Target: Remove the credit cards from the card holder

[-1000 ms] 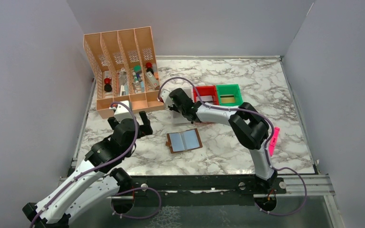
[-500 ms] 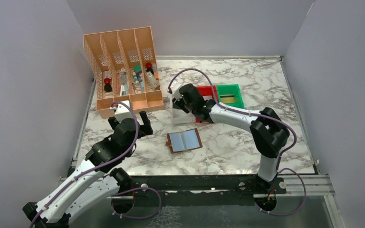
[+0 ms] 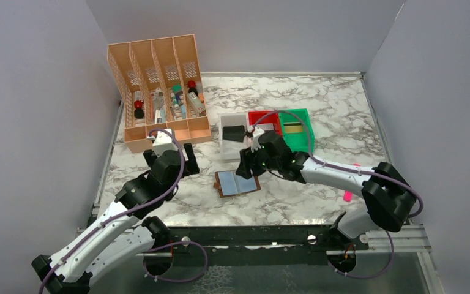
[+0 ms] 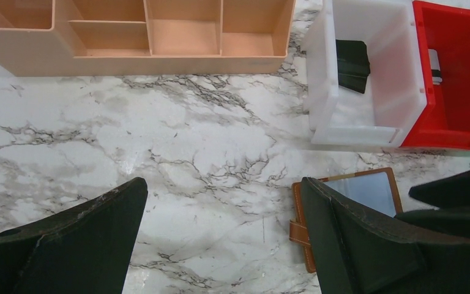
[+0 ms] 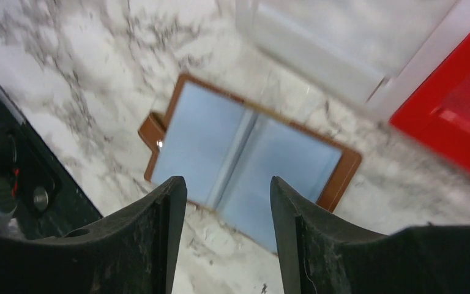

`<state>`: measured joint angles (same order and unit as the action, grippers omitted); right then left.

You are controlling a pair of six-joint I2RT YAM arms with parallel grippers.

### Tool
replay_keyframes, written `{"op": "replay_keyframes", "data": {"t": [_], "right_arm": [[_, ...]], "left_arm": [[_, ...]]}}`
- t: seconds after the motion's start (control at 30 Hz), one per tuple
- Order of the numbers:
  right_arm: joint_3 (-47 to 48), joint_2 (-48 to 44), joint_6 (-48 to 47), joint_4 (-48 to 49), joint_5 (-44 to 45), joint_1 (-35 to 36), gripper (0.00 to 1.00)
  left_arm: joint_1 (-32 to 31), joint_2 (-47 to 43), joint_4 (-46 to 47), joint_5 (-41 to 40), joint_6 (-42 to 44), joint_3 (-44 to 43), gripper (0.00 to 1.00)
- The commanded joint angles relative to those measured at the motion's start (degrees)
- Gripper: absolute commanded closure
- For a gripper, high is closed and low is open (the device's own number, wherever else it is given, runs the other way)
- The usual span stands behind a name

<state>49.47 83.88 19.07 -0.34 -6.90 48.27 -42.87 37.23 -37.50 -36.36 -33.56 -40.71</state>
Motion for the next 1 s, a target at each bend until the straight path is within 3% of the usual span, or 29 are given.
{"op": "replay_keyframes", "data": {"t": [0.0, 0.53, 0.67, 0.97], "right_arm": [[-4.43, 1.93, 10.49, 3.55, -11.00, 0.32, 0.40], [0.58, 8.49, 8.63, 0.34, -8.81, 2.77, 0.30], [1.93, 9.32, 9.20, -0.66, -7.29, 3.31, 0.23], [4.10, 12.46, 10.47, -1.30, -7.56, 4.76, 0.21]], "left_arm": [[0.07, 0.85, -0.31, 1.09, -0.28, -0.08, 0.01], [0.08, 1.54, -0.31, -0.61, -0.24, 0.04, 0.01], [0.15, 1.91, -0.35, -0.69, -0.10, -0.06, 0.01], [0.07, 2.01, -0.30, -0.30, -0.10, -0.09, 0.01]]}}
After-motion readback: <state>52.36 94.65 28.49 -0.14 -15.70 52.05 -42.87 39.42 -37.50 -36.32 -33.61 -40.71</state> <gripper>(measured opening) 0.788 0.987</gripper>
